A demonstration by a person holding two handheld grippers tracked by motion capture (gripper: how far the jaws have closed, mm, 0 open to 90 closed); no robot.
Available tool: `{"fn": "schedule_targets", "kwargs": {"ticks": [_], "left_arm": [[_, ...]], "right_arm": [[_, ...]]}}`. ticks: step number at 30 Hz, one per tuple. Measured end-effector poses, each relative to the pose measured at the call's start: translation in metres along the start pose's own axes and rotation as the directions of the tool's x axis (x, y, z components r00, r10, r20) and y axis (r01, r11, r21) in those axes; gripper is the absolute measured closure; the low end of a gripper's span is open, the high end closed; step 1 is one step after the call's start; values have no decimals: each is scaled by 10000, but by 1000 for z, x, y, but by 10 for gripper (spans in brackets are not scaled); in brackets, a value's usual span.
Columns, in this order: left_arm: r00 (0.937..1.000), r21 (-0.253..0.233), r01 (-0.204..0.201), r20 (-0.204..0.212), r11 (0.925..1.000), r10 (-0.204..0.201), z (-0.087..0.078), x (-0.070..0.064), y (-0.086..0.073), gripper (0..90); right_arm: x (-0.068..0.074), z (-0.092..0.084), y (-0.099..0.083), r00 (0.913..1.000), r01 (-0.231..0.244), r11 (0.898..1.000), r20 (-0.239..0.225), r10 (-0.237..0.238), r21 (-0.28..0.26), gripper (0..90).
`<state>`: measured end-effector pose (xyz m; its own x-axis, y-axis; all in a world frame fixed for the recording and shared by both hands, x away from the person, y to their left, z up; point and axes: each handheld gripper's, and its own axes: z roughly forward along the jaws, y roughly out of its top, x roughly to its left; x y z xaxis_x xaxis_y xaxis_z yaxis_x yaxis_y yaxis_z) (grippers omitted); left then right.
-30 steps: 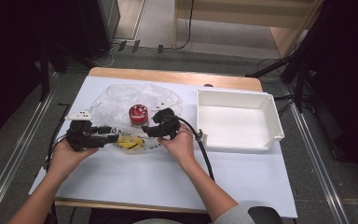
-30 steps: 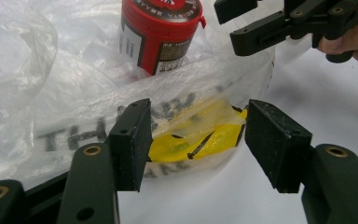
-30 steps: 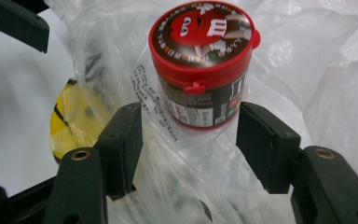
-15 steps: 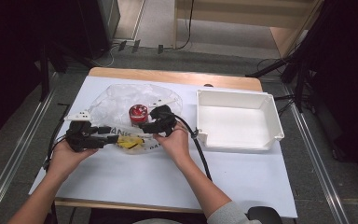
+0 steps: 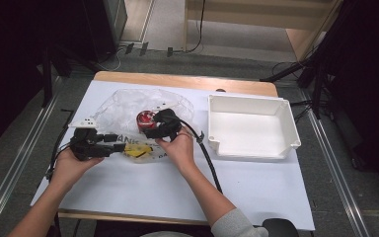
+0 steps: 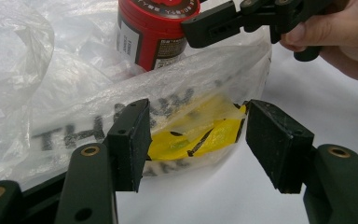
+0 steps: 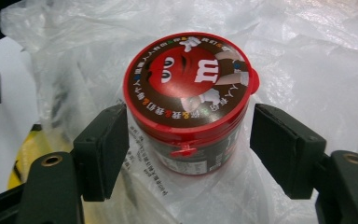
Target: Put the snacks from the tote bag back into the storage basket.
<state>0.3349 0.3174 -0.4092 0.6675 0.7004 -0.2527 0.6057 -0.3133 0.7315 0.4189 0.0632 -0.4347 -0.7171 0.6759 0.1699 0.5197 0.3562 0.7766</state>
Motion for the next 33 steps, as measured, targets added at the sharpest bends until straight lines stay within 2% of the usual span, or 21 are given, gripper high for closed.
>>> {"fn": "schedule_targets", "kwargs": {"ticks": [5,15,23,29,33], "left_arm": [[10000,12,17,51,10000,-17,1,0,0,411],[10000,-7,44,63,10000,-44,1,1,0,413],[9999,-14,82,96,10000,-82,2,2,-1,413],[9999,-5,103,88,9999,-103,1,3,-1,414],[9998,-3,184,97,9998,-184,1,4,-1,415]], "right_arm": [[1,6,-1,9999,-151,9998,-46,150,-112,276],[4,21,-4,9996,-105,9999,259,107,-78,249],[5,29,-6,9990,-155,9994,418,168,-304,235],[5,37,-8,9980,-485,9982,400,499,-345,222],[7,37,-8,9981,-161,9988,579,188,-472,238]]}}
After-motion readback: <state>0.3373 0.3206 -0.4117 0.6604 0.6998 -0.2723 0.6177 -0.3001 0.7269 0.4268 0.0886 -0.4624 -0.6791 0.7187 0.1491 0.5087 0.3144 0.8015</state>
